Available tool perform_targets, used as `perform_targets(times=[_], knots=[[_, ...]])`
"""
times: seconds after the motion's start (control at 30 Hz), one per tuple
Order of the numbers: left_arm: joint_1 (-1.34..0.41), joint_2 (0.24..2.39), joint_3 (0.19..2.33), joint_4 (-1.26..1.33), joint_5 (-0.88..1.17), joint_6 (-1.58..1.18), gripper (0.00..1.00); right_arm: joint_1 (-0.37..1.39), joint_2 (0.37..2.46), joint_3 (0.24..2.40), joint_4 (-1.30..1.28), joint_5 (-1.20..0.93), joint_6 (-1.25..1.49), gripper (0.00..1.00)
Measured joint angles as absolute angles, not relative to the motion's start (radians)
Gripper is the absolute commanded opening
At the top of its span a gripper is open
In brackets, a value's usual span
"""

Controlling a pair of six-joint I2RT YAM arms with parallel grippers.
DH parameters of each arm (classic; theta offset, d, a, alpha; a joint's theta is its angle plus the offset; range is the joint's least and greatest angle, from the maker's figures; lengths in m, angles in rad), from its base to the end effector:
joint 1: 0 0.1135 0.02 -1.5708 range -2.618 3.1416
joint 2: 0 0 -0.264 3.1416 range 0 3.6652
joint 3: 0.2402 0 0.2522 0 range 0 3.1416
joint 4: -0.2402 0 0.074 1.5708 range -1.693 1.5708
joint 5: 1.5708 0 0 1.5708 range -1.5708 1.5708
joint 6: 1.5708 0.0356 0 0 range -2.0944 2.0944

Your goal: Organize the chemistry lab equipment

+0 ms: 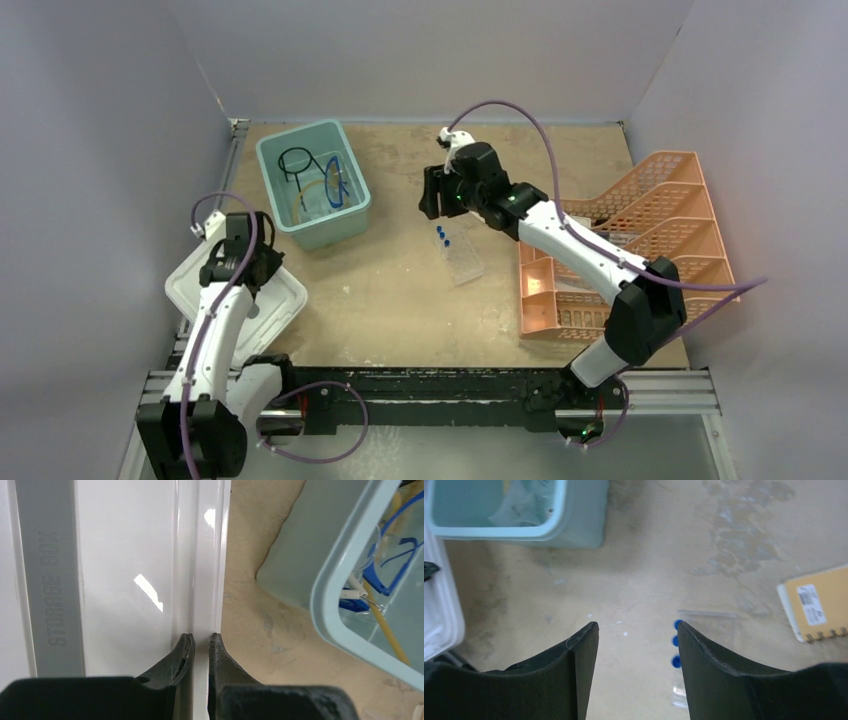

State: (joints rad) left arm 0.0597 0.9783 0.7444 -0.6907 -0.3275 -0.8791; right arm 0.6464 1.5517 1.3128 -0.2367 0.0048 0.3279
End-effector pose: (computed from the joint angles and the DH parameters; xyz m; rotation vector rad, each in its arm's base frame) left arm 0.1886 0.0227 0.2481 -1.2164 2.1017 0.0441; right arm 0.2911 0.2195 0.3276 -0.3301 2.0745 0.5952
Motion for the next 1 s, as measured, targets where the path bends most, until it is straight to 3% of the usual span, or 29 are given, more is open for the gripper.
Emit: perform_targets(times=[0.5, 0.73, 1.0], knots=[[0.060, 0.744, 0.805, -0.714, -0.290, -0.885, 0.00, 0.813, 1.676, 1.460, -0.225, -0.225, 0.374, 0.63], [0.060, 0.880, 0.981, -0.660, -0.216, -0.786, 0.00, 0.810, 1.670, 1.460, -0.228, -0.198, 0.401, 0.63], [0.047, 1.193, 1.289, -0.583, -0.120, -0.747, 0.00, 0.779, 1.614, 1.456, -0.234, -0.118, 0.404, 0.62]])
